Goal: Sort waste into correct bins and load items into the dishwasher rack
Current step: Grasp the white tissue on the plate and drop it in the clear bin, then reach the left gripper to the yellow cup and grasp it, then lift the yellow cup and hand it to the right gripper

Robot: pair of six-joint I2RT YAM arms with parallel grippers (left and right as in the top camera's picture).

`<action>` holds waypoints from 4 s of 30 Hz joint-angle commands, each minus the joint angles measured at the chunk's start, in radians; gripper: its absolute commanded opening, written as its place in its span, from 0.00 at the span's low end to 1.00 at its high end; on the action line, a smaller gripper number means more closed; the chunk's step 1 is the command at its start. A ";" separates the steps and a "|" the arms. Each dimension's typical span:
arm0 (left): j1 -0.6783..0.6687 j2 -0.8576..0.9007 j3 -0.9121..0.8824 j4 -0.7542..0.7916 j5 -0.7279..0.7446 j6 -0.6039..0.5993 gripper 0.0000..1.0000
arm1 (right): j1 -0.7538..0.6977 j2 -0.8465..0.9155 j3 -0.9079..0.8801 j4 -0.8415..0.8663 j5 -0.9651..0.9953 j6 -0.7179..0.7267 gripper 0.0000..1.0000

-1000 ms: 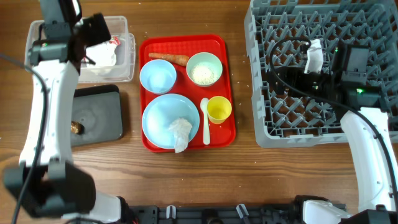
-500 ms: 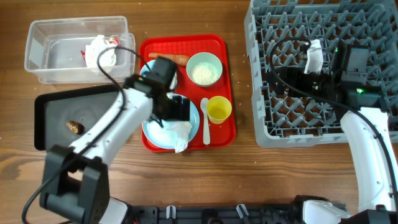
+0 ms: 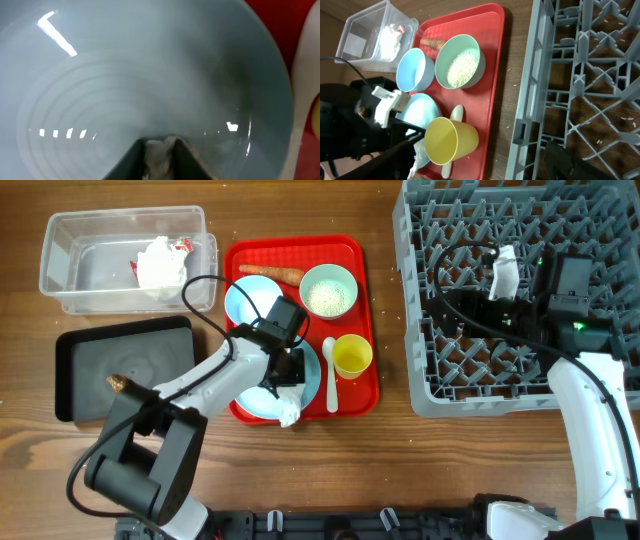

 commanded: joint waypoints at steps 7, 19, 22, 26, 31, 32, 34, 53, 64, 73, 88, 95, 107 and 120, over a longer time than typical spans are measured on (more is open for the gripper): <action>0.115 -0.053 0.277 -0.206 0.003 0.013 0.04 | 0.004 0.003 0.015 -0.002 0.008 0.007 0.85; 0.542 -0.008 0.687 -0.023 -0.206 0.213 0.04 | 0.004 0.003 0.015 0.008 0.009 0.007 0.85; 0.601 0.110 0.687 0.043 -0.206 0.213 0.31 | 0.004 0.003 0.015 0.016 0.009 0.007 0.86; 0.622 0.232 0.687 0.063 -0.206 0.213 1.00 | 0.004 0.003 0.015 0.018 0.009 0.006 0.86; 0.612 0.229 0.702 0.070 -0.201 0.214 1.00 | 0.004 0.003 0.015 0.018 0.009 0.007 0.85; 0.604 0.205 0.716 0.061 -0.196 0.219 1.00 | 0.004 0.003 0.015 0.018 0.009 0.007 0.86; 0.587 0.155 0.728 0.044 -0.156 0.257 1.00 | 0.004 0.003 0.015 0.018 0.009 0.007 0.86; 0.190 0.099 0.726 -0.174 -0.058 0.348 0.89 | 0.004 0.003 0.015 0.021 0.008 0.008 0.86; -0.002 0.183 0.727 -0.196 -0.085 0.121 0.92 | 0.006 0.002 0.031 0.027 0.051 0.045 0.79; 0.147 0.068 0.727 -0.328 -0.032 0.076 0.90 | 0.170 0.002 0.108 0.038 0.300 0.140 0.79; 0.039 0.071 0.719 -0.552 0.166 0.059 0.78 | 0.369 0.002 0.108 -0.009 0.487 0.225 0.79; -0.097 0.071 0.542 -0.465 0.166 0.051 0.73 | 0.304 0.002 0.108 -0.047 0.501 0.251 0.79; -0.131 0.077 0.328 -0.174 0.165 0.074 0.50 | 0.213 0.002 0.108 -0.083 0.469 0.239 0.79; -0.133 0.107 0.314 -0.106 0.166 0.066 0.04 | 0.213 0.002 0.108 -0.106 0.464 0.240 0.79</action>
